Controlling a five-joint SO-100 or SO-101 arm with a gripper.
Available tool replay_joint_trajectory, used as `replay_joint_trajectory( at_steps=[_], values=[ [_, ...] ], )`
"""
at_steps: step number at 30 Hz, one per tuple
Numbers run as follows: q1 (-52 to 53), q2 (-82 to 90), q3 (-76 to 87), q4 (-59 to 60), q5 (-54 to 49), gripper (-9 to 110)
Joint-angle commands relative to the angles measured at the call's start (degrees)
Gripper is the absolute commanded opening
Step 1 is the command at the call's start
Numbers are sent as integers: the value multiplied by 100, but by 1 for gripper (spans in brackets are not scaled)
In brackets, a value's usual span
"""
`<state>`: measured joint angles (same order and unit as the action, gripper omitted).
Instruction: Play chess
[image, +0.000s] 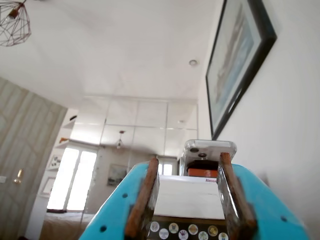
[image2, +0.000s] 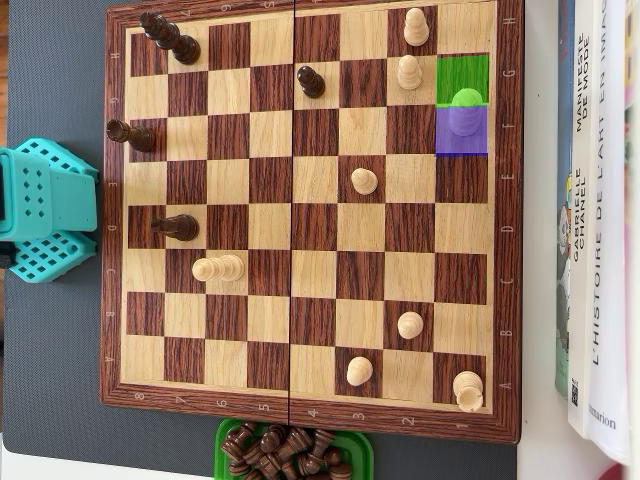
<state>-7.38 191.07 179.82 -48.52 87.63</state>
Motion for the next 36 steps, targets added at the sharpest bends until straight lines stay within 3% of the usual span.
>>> replay_joint_trajectory(
  at_steps=[1, 12, 18, 24, 36],
  values=[
    [-79, 9, 9, 773, -18, 17],
    [-35, 9, -1310, 5317, -431, 17],
    [123, -35, -1863, 7295, -132, 17],
    [132, -1274, -2602, 7919, 448, 17],
    [-53, -4113, -4210, 7919, 580, 18]
  ],
)
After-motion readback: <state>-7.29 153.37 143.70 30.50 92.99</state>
